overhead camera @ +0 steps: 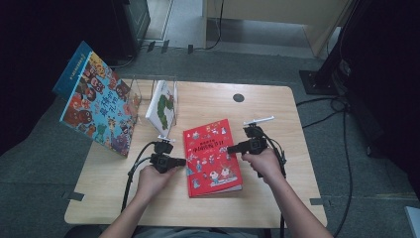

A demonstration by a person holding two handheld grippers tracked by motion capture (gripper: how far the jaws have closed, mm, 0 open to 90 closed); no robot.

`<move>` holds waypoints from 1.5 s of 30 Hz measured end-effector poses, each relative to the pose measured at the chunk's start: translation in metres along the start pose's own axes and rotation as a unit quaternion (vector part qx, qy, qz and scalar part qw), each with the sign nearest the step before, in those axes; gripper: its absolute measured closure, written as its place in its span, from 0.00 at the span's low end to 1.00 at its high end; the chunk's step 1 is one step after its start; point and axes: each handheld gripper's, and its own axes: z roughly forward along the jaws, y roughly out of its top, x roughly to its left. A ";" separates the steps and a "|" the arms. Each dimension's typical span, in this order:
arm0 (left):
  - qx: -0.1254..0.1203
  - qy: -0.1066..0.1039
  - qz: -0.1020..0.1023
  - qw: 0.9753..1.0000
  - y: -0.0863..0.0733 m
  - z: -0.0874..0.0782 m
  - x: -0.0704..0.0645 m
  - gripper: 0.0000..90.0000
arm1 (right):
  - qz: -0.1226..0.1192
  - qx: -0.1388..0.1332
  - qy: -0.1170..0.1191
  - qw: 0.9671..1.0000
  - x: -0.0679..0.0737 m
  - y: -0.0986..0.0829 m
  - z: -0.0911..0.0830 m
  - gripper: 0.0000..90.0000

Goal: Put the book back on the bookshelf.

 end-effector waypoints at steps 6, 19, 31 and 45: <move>-0.002 -0.003 0.002 1.000 0.000 0.003 -0.003 1.00 | -0.019 0.011 0.017 1.000 0.030 0.019 -0.012 0.81; -0.010 -0.020 -0.015 1.000 -0.002 0.004 0.000 1.00 | -0.053 0.085 -0.031 0.995 0.095 0.062 -0.007 0.91; -0.009 -0.034 -0.019 0.999 -0.003 0.006 0.001 1.00 | -0.099 0.142 -0.074 0.982 0.127 0.081 -0.003 0.93; -0.017 -0.036 -0.005 0.999 0.000 0.002 0.000 0.87 | -0.128 0.175 -0.102 0.971 0.142 0.087 -0.003 0.98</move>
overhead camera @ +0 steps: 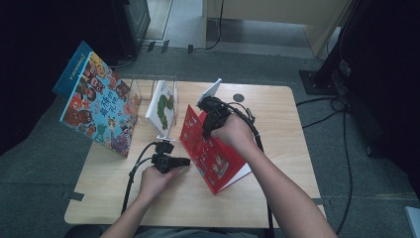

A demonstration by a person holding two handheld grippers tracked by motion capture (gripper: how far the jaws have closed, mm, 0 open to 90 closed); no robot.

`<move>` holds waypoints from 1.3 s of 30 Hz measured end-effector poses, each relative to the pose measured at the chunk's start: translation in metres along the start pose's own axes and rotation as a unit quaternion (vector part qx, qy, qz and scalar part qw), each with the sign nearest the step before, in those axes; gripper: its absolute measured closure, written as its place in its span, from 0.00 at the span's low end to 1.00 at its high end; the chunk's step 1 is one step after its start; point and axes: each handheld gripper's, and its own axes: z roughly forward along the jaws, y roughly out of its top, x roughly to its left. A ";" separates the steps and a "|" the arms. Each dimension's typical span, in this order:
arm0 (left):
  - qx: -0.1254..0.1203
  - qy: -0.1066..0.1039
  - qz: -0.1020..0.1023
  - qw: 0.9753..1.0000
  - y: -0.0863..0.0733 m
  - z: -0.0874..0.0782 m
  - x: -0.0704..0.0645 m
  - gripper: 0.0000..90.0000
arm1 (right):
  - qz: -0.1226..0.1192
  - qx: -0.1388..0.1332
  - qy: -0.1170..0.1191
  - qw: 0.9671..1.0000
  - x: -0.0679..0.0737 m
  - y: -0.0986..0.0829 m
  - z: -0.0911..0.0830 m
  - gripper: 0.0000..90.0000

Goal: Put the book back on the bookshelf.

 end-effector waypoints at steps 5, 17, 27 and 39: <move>-0.006 -0.002 -0.001 1.000 0.002 -0.004 0.003 0.72 | -0.007 0.003 0.006 1.000 -0.001 -0.003 -0.003 0.98; -0.029 -0.022 0.000 0.999 0.006 -0.015 0.007 0.51 | -0.021 -0.018 0.030 0.999 -0.006 -0.010 -0.033 0.98; -0.050 -0.054 0.024 0.997 0.021 -0.024 -0.002 0.45 | -0.033 -0.033 0.039 0.998 -0.009 -0.011 -0.058 0.98; -0.065 -0.111 0.006 0.992 0.041 -0.033 -0.006 0.41 | -0.052 -0.059 0.065 0.995 -0.010 -0.015 -0.076 0.98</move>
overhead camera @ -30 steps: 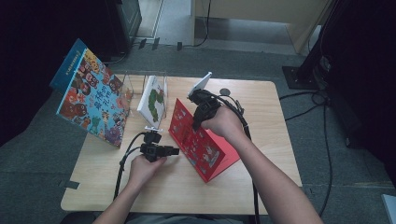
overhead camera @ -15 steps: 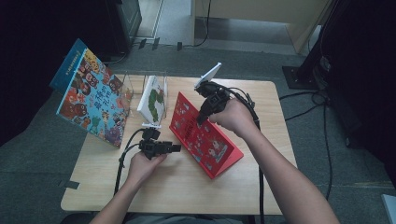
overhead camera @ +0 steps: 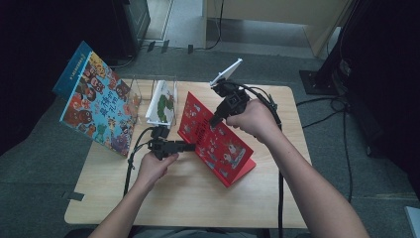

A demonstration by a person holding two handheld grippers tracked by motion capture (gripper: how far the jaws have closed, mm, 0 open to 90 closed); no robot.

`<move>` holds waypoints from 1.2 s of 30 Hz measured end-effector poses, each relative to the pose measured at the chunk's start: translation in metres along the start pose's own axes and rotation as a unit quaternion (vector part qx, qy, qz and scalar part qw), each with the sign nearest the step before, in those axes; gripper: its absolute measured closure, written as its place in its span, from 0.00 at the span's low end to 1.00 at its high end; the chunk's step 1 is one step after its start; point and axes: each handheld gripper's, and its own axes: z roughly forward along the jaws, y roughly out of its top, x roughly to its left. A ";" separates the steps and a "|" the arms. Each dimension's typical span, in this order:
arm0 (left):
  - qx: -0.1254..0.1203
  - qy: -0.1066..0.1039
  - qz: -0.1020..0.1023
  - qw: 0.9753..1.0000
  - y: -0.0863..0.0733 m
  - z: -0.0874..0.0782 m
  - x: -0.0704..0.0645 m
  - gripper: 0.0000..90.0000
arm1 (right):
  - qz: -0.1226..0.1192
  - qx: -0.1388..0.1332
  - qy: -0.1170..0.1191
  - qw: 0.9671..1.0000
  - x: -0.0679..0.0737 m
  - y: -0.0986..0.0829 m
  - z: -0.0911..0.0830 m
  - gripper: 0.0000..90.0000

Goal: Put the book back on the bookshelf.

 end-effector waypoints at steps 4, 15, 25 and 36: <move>0.001 -0.003 -0.002 1.000 0.001 -0.001 0.000 0.39 | -0.001 -0.008 0.012 1.000 -0.003 -0.003 0.000 0.98; 0.005 -0.070 0.041 0.997 0.024 -0.018 0.000 0.24 | -0.055 -0.074 0.101 0.991 -0.012 -0.032 -0.012 0.95; -0.028 -0.046 0.180 0.982 0.028 -0.052 -0.020 0.54 | -0.149 -0.132 0.149 0.969 -0.045 -0.073 -0.008 0.98; -0.047 -0.108 0.300 0.947 0.045 -0.080 -0.057 0.87 | -0.186 -0.155 0.148 0.959 -0.067 -0.085 0.034 0.80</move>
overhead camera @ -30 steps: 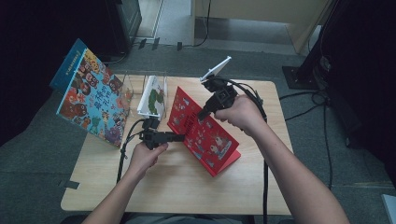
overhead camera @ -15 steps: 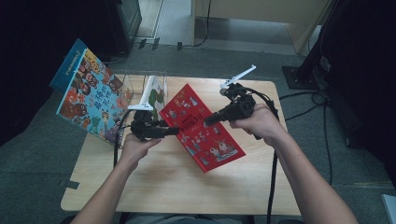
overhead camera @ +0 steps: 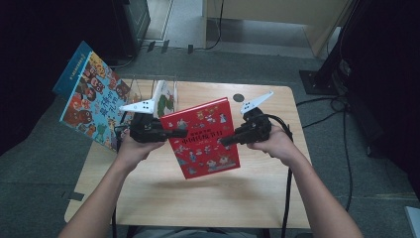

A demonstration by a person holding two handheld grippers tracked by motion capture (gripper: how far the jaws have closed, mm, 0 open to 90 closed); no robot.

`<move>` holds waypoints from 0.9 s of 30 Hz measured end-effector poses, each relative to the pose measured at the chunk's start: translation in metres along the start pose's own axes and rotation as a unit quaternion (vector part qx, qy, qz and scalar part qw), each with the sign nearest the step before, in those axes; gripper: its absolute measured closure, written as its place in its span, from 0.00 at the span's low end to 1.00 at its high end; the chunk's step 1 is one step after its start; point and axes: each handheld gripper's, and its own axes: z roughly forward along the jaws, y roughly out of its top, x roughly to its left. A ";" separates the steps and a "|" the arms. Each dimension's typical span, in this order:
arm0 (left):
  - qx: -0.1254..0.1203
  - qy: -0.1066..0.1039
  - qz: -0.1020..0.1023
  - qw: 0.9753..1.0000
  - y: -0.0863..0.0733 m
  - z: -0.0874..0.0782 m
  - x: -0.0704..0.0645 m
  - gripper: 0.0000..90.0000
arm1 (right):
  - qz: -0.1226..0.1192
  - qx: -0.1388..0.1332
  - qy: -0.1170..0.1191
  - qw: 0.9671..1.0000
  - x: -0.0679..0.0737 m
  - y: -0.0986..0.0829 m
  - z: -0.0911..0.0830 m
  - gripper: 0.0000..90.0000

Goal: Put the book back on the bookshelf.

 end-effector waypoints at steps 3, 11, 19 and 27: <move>0.013 0.013 0.015 1.000 0.003 -0.002 -0.002 0.88 | -0.002 -0.019 -0.018 1.000 -0.004 0.001 0.001 0.76; 0.040 0.059 0.032 0.997 0.000 -0.008 -0.002 0.90 | -0.004 -0.069 -0.072 0.995 -0.014 -0.015 -0.008 0.70; 0.064 0.064 0.032 0.995 0.000 -0.004 -0.005 0.90 | -0.026 -0.071 -0.126 0.989 -0.012 -0.022 0.013 0.87; 0.143 0.074 0.006 0.987 0.016 -0.007 -0.006 0.88 | -0.033 -0.092 -0.108 0.989 -0.010 -0.025 0.034 0.82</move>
